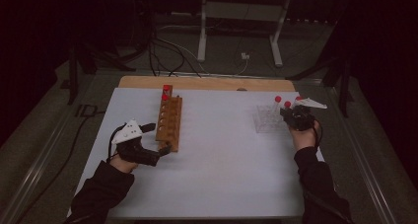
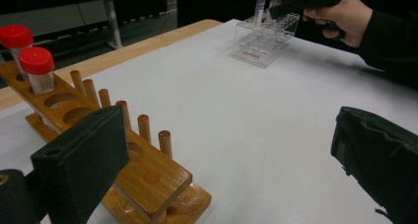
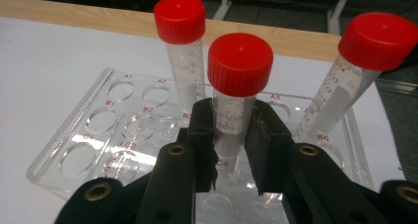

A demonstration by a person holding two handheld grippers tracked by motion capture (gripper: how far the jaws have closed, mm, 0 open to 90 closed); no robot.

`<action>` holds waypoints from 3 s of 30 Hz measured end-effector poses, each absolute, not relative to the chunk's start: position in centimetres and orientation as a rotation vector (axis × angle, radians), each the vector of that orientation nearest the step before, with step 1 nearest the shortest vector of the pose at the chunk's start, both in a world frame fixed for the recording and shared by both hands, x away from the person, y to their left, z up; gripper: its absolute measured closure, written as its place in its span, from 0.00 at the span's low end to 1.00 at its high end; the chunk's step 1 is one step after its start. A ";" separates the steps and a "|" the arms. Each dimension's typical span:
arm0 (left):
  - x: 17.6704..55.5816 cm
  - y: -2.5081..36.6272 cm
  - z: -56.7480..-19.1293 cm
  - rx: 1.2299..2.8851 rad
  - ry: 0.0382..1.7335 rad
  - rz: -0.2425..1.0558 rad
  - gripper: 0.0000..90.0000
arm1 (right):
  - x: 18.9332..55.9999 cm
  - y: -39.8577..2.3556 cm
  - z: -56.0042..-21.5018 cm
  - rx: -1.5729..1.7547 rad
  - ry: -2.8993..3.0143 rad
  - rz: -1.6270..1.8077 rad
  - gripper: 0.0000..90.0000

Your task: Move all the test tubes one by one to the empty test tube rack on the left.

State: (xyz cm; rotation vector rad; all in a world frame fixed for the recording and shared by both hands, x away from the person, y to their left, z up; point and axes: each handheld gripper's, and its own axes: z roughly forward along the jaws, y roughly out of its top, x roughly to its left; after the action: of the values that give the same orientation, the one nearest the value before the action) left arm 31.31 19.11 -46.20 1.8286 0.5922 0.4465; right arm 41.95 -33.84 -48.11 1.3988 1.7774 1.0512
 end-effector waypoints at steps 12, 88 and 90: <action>31.3 19.0 -46.3 1.833 0.595 0.439 0.02 | 41.4 -33.8 -46.6 1.361 1.782 1.041 0.84; 32.0 4.2 -43.4 1.939 0.272 0.284 0.60 | 30.4 -16.7 -45.2 0.710 2.408 1.256 0.84; 32.0 4.2 -43.4 1.940 0.263 0.278 0.65 | 30.4 -16.7 -45.2 0.710 2.412 1.252 0.84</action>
State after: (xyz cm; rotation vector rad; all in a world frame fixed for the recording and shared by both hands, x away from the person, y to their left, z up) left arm 32.03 4.18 -43.40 1.9405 0.2627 0.2778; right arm 30.36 -16.67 -45.19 0.7100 2.4118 1.2525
